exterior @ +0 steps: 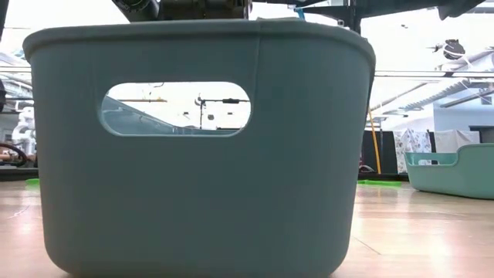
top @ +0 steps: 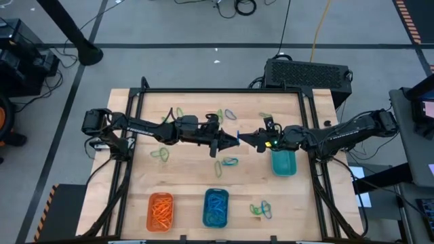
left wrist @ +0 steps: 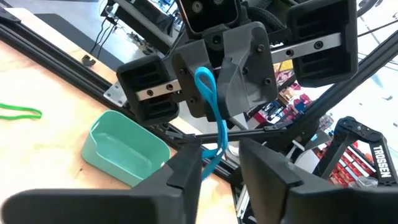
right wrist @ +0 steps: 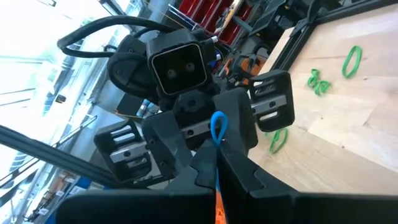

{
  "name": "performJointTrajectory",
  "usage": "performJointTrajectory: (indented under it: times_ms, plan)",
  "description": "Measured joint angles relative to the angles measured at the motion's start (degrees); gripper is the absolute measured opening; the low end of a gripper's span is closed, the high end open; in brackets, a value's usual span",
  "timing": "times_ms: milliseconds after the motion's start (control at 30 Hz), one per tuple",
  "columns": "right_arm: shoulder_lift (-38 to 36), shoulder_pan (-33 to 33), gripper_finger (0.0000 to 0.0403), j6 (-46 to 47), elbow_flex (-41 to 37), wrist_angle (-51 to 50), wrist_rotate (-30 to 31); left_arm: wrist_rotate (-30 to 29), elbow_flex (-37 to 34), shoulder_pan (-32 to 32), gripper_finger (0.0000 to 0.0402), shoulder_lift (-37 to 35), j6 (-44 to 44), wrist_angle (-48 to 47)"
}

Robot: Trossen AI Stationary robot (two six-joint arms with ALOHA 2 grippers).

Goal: Sort rubber bands into baskets
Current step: Put the blue rubber band into the blue bin

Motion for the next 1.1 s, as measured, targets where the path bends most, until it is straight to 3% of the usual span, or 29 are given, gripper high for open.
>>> performJointTrajectory:
  times_ms: [367,633,833,1100]
  plan:
    - [0.0,0.0,0.0,-0.9,0.0,0.0,-0.1,0.0,0.0,0.0,0.0008,0.0,1.3,-0.1]
    - [0.0,0.0,0.0007,-1.1,0.0,-1.8,-0.1,0.1,0.0,0.0,0.0003,0.0,1.4,-0.2]
    - [0.0,-0.1,0.007,-1.1,0.0,-6.1,-0.8,2.2,0.0,0.0,0.0002,0.0,1.2,-0.4]
    - [0.0,-1.3,0.016,-2.7,0.0,-7.7,-12.1,16.5,0.0,-1.4,0.0001,-0.1,-0.1,-7.8]
